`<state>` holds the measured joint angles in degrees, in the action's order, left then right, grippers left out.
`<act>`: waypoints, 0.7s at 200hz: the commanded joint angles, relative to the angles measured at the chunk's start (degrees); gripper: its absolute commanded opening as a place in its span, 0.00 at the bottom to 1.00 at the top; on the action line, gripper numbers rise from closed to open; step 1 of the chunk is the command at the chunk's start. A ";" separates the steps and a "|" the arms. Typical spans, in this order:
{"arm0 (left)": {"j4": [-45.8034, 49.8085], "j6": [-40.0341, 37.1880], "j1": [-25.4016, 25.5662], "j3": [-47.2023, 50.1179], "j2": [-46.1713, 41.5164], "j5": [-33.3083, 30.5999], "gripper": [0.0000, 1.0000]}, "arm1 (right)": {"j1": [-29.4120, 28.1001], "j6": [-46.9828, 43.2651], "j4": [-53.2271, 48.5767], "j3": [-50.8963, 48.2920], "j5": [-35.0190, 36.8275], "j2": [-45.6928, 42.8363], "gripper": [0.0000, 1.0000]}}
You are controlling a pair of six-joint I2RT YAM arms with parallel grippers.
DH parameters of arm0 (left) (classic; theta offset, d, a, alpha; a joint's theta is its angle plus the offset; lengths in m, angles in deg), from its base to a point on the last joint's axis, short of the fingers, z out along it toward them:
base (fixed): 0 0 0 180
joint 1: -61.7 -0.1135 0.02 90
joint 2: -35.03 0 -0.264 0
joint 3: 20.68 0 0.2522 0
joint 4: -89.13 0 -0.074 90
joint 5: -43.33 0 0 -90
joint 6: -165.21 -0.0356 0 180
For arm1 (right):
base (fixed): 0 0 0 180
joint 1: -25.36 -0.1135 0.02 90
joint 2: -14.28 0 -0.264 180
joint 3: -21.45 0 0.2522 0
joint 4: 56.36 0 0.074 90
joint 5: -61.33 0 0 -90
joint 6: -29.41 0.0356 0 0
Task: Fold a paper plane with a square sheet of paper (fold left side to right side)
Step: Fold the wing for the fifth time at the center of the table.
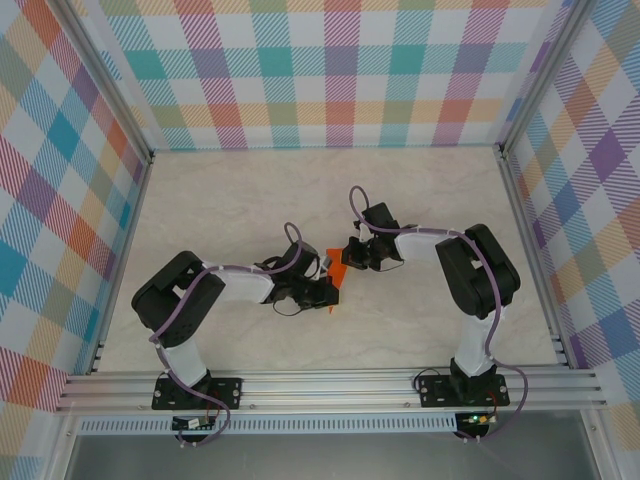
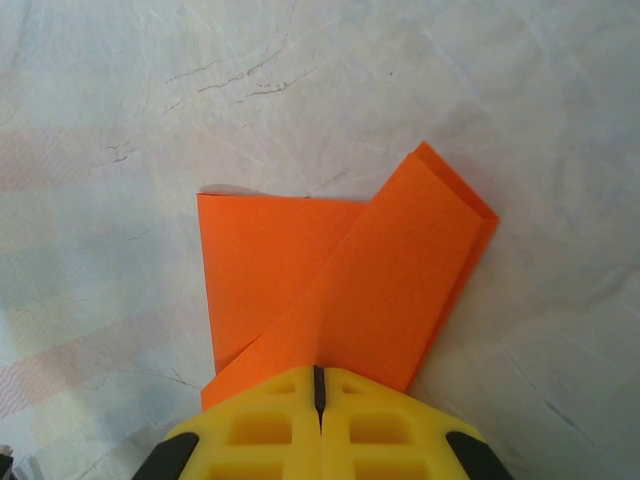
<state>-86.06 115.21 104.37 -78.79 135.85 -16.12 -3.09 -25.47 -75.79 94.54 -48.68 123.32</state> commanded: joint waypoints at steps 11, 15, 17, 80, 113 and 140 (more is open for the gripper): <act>-0.46 -0.28 0.35 1.82 0.87 -0.34 0.00 | 0.05 -1.46 -5.42 0.26 3.75 2.49 0.01; -0.51 -0.29 0.33 1.98 0.94 -0.36 0.00 | -0.02 -1.42 -5.54 0.34 3.75 2.50 0.01; -0.53 -0.31 0.35 2.08 0.95 -0.32 0.00 | -0.03 -1.49 -5.61 0.35 3.82 2.52 0.01; -0.80 -0.37 0.65 5.75 -0.08 0.13 0.00 | 0.06 -1.81 -6.87 1.48 4.36 3.02 0.01; -0.28 -0.04 1.47 7.38 -1.34 -0.33 0.00 | 0.04 -2.05 -7.78 2.19 4.78 3.48 0.01; -0.10 0.23 1.58 9.72 -2.93 -0.56 0.00 | 0.06 -2.19 -8.26 2.61 4.96 3.73 0.01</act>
<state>-92.83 115.21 104.48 -72.96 134.14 -17.13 -3.20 -26.02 -79.90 97.01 -48.22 124.15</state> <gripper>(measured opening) 0.043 0.043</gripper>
